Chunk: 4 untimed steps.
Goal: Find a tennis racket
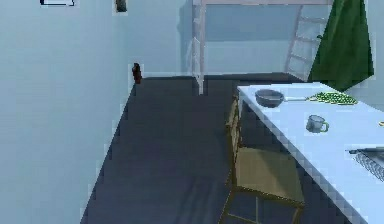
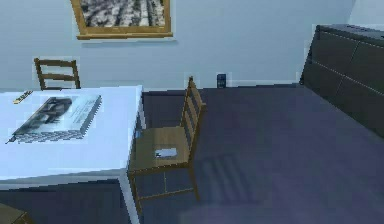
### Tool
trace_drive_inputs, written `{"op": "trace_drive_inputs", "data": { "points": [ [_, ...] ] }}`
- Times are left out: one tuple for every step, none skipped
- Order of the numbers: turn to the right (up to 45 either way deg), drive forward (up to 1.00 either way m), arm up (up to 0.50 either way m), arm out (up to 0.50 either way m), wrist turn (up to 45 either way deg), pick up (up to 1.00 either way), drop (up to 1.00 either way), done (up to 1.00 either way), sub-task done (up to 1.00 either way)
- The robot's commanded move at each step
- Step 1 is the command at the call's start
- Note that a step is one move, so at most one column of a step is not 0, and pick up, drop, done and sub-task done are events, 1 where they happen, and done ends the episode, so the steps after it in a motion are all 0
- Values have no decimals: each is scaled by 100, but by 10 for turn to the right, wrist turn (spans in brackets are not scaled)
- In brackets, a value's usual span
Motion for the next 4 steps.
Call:
{"op": "trace_drive_inputs", "data": {
  "points": [
    [-30, 0, 0, 0, 0, 0, 0, 0, 0],
    [0, 100, 0, 0, 0, 0, 0, 0, 0],
    [0, 20, 0, 0, 0, 0, 0, 0, 0],
    [-240, 0, 0, 0, 0, 0, 0, 0, 0]
  ]
}}
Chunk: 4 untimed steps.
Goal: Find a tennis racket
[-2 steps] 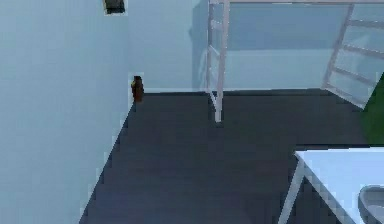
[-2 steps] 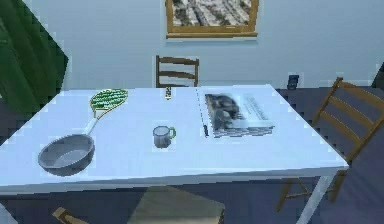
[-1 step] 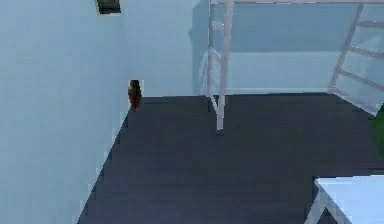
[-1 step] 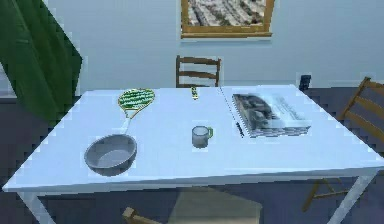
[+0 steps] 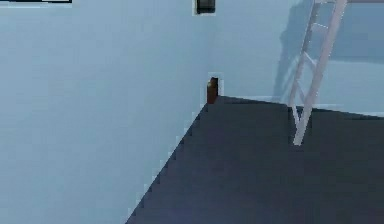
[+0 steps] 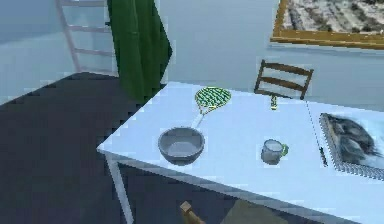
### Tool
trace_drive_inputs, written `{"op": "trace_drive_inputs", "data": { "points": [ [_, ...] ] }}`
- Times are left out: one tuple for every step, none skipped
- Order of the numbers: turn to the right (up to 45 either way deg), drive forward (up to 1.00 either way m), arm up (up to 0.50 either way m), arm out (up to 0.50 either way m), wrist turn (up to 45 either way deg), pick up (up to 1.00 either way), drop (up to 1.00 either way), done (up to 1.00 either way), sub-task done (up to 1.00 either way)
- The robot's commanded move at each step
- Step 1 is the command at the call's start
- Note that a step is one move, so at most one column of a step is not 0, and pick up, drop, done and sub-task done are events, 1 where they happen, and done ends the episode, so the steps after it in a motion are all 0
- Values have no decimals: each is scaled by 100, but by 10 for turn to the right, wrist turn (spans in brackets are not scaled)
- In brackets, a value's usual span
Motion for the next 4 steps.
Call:
{"op": "trace_drive_inputs", "data": {
  "points": [
    [0, 30, 0, 0, 0, 0, 0, 0, 0],
    [450, 0, 0, 0, 0, 0, 0, 0, 0],
    [450, 0, 0, 0, 0, 0, 0, 0, 0],
    [210, 0, 0, 0, 0, 0, 0, 0, 0]
  ]
}}
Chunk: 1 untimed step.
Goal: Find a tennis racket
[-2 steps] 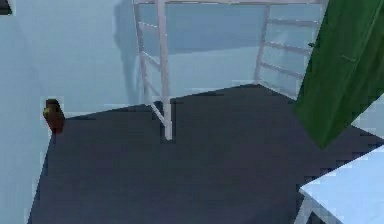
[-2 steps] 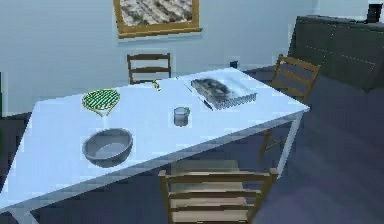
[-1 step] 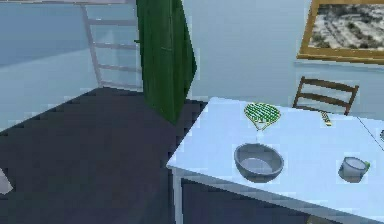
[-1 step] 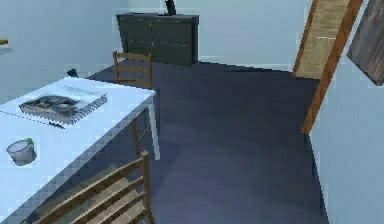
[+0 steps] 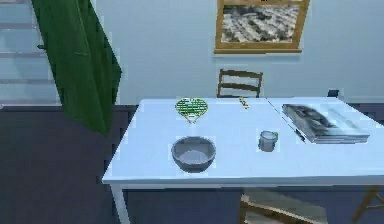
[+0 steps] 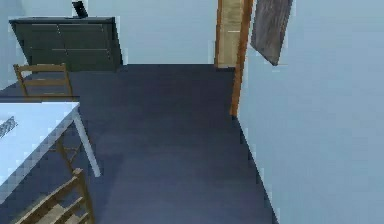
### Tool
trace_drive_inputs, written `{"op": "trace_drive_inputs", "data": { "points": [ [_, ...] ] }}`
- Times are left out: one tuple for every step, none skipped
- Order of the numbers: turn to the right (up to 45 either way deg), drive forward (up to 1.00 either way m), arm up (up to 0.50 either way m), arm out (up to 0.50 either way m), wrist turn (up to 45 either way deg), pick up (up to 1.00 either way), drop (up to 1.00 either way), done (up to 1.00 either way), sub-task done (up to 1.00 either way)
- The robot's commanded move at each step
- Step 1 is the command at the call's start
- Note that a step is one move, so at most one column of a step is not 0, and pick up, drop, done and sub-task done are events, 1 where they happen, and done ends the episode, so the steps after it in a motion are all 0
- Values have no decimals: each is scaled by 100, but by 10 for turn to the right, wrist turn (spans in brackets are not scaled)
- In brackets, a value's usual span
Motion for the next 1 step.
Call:
{"op": "trace_drive_inputs", "data": {
  "points": [
    [0, 0, 0, 0, 0, 0, 0, 100, 0]
  ]
}}
